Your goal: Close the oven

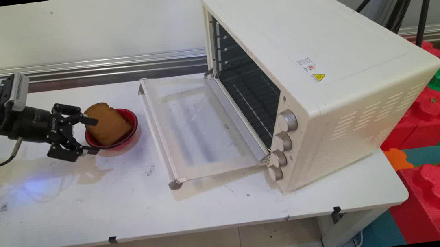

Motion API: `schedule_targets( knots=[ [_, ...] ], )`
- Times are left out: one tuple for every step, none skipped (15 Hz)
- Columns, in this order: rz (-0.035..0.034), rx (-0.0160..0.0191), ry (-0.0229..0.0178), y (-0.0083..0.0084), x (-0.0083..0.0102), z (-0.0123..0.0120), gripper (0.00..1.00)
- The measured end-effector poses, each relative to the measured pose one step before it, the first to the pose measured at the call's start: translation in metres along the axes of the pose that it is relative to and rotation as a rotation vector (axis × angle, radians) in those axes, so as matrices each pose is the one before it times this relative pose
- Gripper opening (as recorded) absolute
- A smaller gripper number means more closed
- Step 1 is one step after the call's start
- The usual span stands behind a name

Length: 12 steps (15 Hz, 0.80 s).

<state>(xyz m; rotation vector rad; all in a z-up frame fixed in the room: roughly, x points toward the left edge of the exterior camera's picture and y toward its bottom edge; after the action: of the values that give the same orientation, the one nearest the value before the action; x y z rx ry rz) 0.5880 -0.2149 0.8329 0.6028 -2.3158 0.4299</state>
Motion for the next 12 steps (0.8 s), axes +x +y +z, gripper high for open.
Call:
schedule_targets(
  knots=[
    [0.014, 0.00389, 0.0016, -0.00222, 0.00262, 0.00205, 1.0],
    [0.01271, 0.00118, 0.00083, -0.00168, 0.00217, 0.0025, 1.0],
    [0.01314, 0.00115, 0.0006, -0.00164, 0.00193, 0.00294, 1.0],
    [0.01203, -0.00006, -0.00062, -0.00113, 0.0012, 0.00344, 1.0],
    [0.01275, -0.00067, -0.00033, -0.00113, 0.00127, 0.00466, 1.0],
    [0.01036, -0.0021, -0.00033, -0.00088, 0.00109, 0.00526, 1.0],
    [0.00768, -0.00386, 0.00142, -0.00064, 0.00126, 0.0059, 1.0],
    [0.00435, -0.00328, 0.00255, -0.00035, 0.00126, 0.00537, 1.0],
    [0.00254, -0.00222, 0.00149, -0.00023, 0.00084, 0.00358, 1.0],
    [0.00193, -0.00287, 0.00306, -0.00033, 0.00148, 0.00579, 1.0],
    [0.00088, -0.00337, 0.00362, -0.00029, 0.00181, 0.00685, 1.0],
    [-0.00077, -0.00274, 0.00405, -0.00021, 0.00198, 0.00691, 1.0]
  ],
)
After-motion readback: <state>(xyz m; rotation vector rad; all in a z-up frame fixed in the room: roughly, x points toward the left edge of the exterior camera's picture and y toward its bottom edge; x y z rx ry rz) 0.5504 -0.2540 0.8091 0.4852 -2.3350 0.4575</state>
